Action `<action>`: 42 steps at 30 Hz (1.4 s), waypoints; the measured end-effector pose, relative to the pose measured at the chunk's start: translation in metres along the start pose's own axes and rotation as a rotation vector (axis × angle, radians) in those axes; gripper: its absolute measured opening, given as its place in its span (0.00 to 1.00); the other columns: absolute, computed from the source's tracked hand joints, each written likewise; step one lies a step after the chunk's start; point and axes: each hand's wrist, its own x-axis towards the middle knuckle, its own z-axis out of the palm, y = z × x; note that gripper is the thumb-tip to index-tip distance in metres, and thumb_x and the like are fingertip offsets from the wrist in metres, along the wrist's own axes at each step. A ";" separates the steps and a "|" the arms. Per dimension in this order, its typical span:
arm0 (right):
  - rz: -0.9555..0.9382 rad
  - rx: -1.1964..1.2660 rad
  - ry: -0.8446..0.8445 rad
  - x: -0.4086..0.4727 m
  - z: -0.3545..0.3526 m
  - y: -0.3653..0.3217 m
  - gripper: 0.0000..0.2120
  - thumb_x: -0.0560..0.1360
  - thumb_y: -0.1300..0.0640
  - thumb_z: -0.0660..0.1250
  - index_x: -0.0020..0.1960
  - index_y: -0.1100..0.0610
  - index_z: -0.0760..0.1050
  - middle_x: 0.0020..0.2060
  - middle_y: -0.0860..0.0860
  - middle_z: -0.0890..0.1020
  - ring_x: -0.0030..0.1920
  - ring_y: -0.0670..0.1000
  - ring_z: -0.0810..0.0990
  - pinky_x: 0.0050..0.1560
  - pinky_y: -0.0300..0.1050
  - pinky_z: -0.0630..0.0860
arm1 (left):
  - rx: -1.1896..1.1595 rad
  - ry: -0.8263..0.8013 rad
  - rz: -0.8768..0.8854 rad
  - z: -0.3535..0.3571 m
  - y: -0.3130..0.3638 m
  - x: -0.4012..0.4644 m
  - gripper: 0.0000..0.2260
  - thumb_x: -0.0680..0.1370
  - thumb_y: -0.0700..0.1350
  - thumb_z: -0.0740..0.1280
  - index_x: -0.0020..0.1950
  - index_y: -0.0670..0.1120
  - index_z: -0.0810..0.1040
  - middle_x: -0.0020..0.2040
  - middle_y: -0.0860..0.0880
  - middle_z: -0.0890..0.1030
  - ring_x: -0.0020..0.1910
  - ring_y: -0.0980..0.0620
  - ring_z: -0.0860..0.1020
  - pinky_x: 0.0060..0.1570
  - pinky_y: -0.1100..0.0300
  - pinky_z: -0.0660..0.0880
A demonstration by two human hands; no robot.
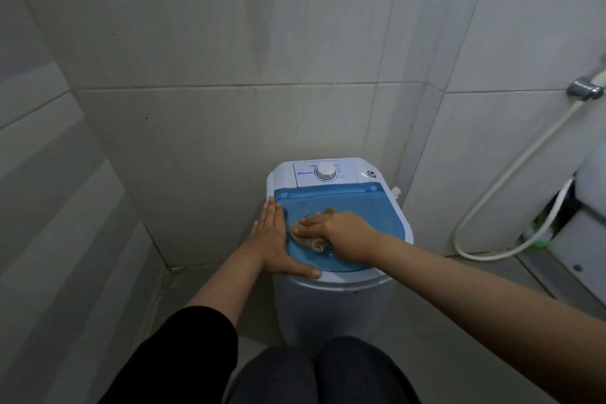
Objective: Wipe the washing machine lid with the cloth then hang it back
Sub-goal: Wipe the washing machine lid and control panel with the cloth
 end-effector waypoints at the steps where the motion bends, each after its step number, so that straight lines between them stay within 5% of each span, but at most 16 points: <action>1: 0.001 -0.006 -0.013 -0.004 -0.001 -0.002 0.26 0.74 0.60 0.66 0.70 0.47 0.67 0.71 0.48 0.71 0.68 0.53 0.71 0.65 0.49 0.68 | 0.005 -0.009 0.002 -0.001 0.000 0.000 0.71 0.52 0.74 0.70 0.73 0.40 0.29 0.74 0.43 0.27 0.74 0.46 0.29 0.75 0.45 0.40; 10: -0.096 -0.058 -0.132 -0.032 -0.008 -0.008 0.24 0.74 0.63 0.63 0.66 0.42 0.71 0.69 0.44 0.72 0.67 0.53 0.71 0.56 0.50 0.75 | 0.048 -0.052 0.009 -0.006 0.003 -0.001 0.79 0.37 0.81 0.58 0.73 0.39 0.29 0.74 0.43 0.28 0.74 0.46 0.30 0.75 0.44 0.41; 15: -0.126 -0.152 -0.222 -0.033 -0.022 -0.002 0.22 0.73 0.62 0.65 0.64 0.43 0.73 0.66 0.43 0.74 0.63 0.54 0.72 0.53 0.51 0.77 | 0.058 -0.031 -0.006 -0.006 0.004 -0.001 0.72 0.51 0.74 0.70 0.74 0.39 0.30 0.75 0.43 0.28 0.74 0.46 0.30 0.75 0.44 0.42; 20: -0.100 -0.206 -0.307 -0.038 -0.037 0.004 0.20 0.73 0.62 0.66 0.61 0.45 0.75 0.63 0.44 0.76 0.60 0.53 0.75 0.49 0.48 0.75 | 0.049 -0.045 -0.008 -0.008 0.006 -0.001 0.78 0.38 0.80 0.61 0.74 0.40 0.30 0.75 0.43 0.28 0.74 0.46 0.30 0.75 0.44 0.40; 24: 0.072 -0.189 -0.378 -0.033 -0.050 0.013 0.17 0.71 0.61 0.65 0.57 0.47 0.78 0.54 0.50 0.82 0.53 0.56 0.78 0.49 0.49 0.75 | 0.016 -0.046 -0.013 -0.003 -0.001 0.002 0.78 0.38 0.80 0.61 0.74 0.41 0.30 0.75 0.44 0.29 0.74 0.47 0.31 0.75 0.44 0.41; 29: 0.261 0.057 -0.075 -0.031 -0.037 0.020 0.22 0.69 0.65 0.64 0.59 0.45 0.76 0.55 0.48 0.78 0.55 0.52 0.77 0.50 0.52 0.78 | 0.014 -0.046 -0.021 0.003 -0.005 0.002 0.78 0.38 0.80 0.61 0.74 0.41 0.30 0.75 0.44 0.28 0.74 0.47 0.30 0.75 0.44 0.41; 35: 0.114 -0.099 -0.128 -0.028 -0.011 0.004 0.22 0.73 0.61 0.64 0.66 0.47 0.71 0.57 0.51 0.74 0.53 0.55 0.75 0.44 0.48 0.70 | 0.004 -0.033 -0.013 0.005 -0.001 -0.005 0.74 0.47 0.75 0.68 0.74 0.41 0.30 0.74 0.44 0.27 0.74 0.47 0.29 0.75 0.44 0.41; 42: 0.071 -0.150 -0.269 -0.018 -0.032 0.018 0.26 0.72 0.62 0.66 0.65 0.41 0.70 0.53 0.52 0.72 0.52 0.55 0.75 0.47 0.50 0.73 | 0.029 -0.013 -0.017 -0.002 -0.001 -0.001 0.72 0.50 0.74 0.71 0.74 0.41 0.30 0.75 0.44 0.28 0.74 0.47 0.30 0.75 0.45 0.40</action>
